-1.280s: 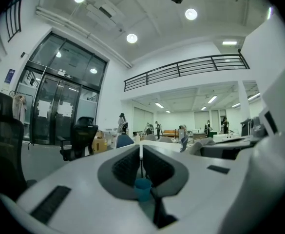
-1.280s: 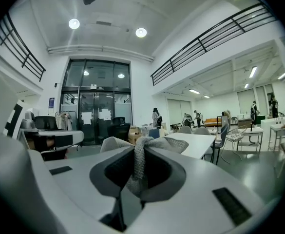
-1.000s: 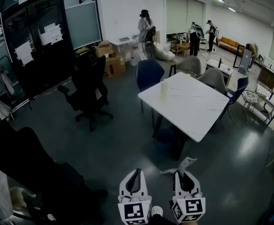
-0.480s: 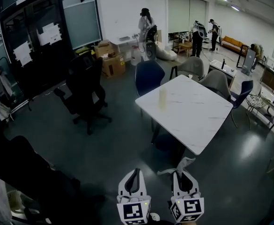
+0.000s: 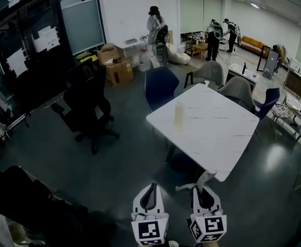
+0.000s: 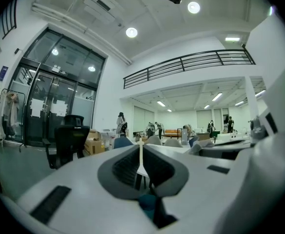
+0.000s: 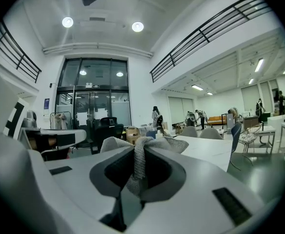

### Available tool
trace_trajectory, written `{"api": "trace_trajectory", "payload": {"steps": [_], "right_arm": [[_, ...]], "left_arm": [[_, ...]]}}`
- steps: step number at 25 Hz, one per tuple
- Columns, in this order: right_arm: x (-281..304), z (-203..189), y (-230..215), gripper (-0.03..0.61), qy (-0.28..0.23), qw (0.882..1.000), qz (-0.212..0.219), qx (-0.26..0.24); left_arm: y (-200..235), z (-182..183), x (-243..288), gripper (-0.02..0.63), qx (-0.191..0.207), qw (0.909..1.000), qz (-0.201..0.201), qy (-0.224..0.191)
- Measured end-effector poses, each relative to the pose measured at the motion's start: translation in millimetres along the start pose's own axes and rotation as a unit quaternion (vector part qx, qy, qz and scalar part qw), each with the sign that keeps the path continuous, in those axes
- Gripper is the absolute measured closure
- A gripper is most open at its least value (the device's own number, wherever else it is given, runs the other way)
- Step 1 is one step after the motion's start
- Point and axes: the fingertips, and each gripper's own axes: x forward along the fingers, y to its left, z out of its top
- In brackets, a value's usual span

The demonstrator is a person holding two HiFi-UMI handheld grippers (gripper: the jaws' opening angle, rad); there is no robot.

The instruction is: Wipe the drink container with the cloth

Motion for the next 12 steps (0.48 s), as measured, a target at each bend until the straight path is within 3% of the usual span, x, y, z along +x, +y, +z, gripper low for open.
{"api": "trace_trajectory", "payload": {"steps": [12], "right_arm": [[118, 27, 0, 0.522, -0.005, 0.999, -0.038, 0.005]], "left_arm": [[63, 21, 110, 0.586, 0.021, 0.9990, -0.040, -0.008]]}}
